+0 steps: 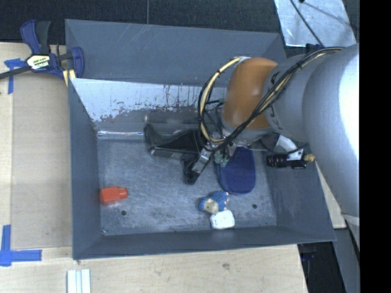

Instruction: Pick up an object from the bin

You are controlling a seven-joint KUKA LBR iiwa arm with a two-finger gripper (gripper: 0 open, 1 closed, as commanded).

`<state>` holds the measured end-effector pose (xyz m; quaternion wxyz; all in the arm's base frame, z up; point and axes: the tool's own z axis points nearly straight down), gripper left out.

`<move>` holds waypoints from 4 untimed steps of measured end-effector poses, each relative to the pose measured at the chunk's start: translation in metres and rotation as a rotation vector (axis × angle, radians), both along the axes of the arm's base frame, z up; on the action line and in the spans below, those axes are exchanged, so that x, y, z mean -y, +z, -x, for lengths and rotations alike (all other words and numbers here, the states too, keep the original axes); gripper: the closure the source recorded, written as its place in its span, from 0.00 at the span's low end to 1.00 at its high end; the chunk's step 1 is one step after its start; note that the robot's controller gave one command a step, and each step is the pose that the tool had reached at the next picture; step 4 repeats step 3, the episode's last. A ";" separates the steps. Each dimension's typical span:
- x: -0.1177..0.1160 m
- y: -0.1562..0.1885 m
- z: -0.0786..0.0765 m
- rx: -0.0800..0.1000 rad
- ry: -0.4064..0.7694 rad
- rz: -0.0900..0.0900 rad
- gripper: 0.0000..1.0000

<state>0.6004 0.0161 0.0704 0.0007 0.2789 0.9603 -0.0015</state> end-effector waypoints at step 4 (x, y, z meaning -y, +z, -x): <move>-0.001 0.171 -0.003 0.012 -0.024 -0.004 1.00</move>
Offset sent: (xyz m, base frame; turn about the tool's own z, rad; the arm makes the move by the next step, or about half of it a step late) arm -0.0076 -0.0038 -0.0004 0.0247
